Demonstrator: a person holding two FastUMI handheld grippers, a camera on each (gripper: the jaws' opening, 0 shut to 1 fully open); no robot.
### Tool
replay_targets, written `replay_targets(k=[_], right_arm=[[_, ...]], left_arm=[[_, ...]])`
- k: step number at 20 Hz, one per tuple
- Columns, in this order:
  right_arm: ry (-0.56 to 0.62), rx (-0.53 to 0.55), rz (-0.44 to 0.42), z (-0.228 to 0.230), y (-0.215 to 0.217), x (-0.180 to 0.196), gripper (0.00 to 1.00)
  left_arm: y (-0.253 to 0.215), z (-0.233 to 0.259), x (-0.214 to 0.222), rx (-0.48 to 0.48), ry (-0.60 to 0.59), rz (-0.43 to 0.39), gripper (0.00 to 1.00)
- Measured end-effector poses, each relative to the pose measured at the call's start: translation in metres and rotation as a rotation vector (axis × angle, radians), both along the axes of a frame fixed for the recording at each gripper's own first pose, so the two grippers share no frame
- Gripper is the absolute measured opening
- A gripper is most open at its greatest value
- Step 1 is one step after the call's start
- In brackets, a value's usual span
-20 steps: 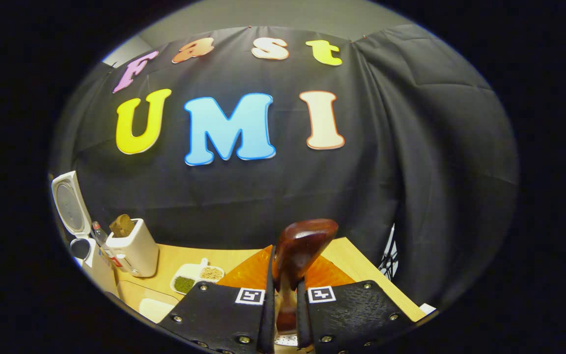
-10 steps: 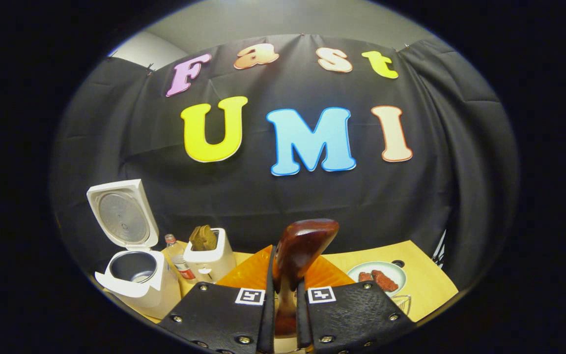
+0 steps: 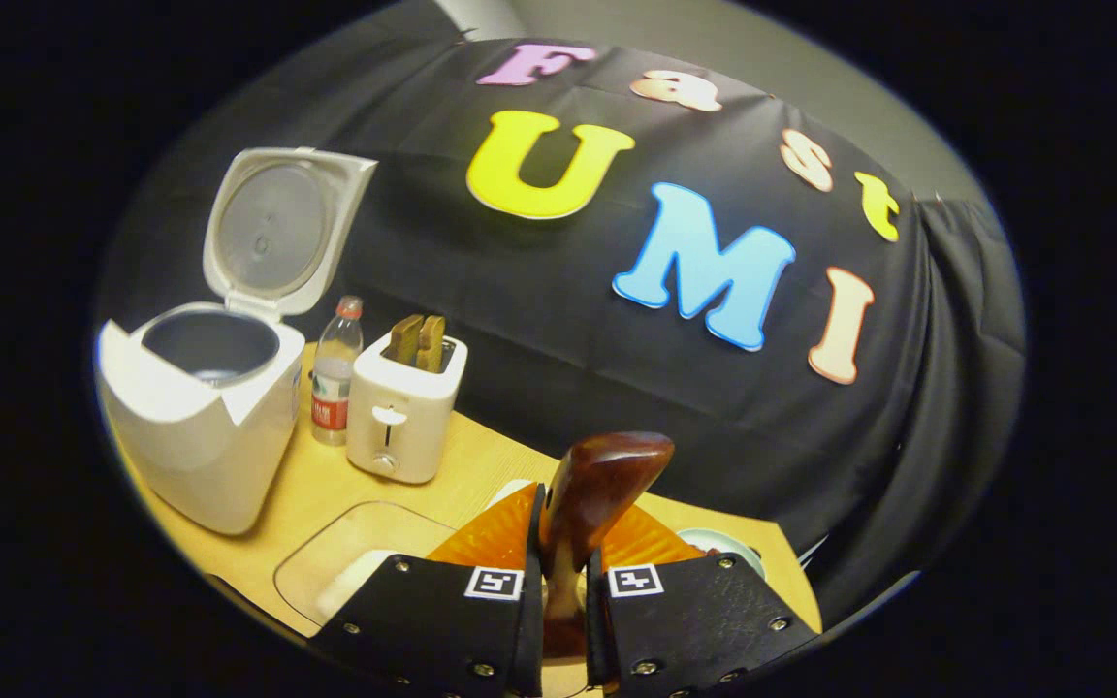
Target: Close the left gripper, press the button to open the rice cooker; take a wooden spoon from the chopstick holder with the right hand, scoop a spoonful of rice and pour it into the rice cooker, then put the wooden spoon back into the chopstick holder.
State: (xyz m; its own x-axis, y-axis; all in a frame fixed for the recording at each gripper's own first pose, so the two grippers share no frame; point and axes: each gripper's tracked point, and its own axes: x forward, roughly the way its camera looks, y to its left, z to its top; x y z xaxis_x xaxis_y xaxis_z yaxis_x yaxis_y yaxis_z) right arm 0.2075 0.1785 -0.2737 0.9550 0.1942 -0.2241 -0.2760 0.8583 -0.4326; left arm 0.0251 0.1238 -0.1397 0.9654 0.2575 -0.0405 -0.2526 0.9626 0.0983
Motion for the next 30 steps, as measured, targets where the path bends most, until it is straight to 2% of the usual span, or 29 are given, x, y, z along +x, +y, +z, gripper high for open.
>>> replay_targets(k=[4, 6, 12, 19, 20, 21, 28, 29, 30], right_arm=[[0.011, -0.134, 0.045, -0.039, 0.014, -0.006, 0.18], [0.035, -0.161, 0.050, -0.057, 0.015, -0.009, 0.18], [0.123, -0.073, 0.048, -0.078, 0.027, -0.016, 0.18], [0.249, 0.156, 0.013, -0.077, 0.047, -0.022, 0.18], [0.262, 0.192, 0.003, -0.075, 0.048, -0.022, 0.22], [0.279, 0.239, -0.001, -0.074, 0.051, -0.023, 0.18], [0.452, 0.667, -0.049, -0.067, 0.058, -0.019, 0.18], [0.469, 0.728, -0.067, -0.066, 0.054, -0.017, 0.14], [0.498, 0.800, -0.091, -0.067, 0.047, -0.015, 0.18]], left_arm=[[0.007, -0.011, -0.003, -0.005, 0.020, 0.006, 0.99], [0.010, -0.011, -0.005, -0.008, 0.025, 0.009, 0.99], [0.015, -0.013, -0.008, -0.005, 0.034, 0.018, 0.98], [0.022, -0.013, -0.009, 0.000, 0.040, 0.029, 0.98], [0.023, -0.012, -0.009, 0.002, 0.042, 0.031, 0.97], [0.024, -0.012, -0.010, 0.002, 0.044, 0.030, 0.99], [0.028, -0.009, -0.008, 0.003, 0.049, 0.035, 0.97], [0.028, -0.009, -0.008, 0.003, 0.046, 0.036, 0.97], [0.029, -0.008, -0.007, 0.002, 0.046, 0.036, 0.97]])
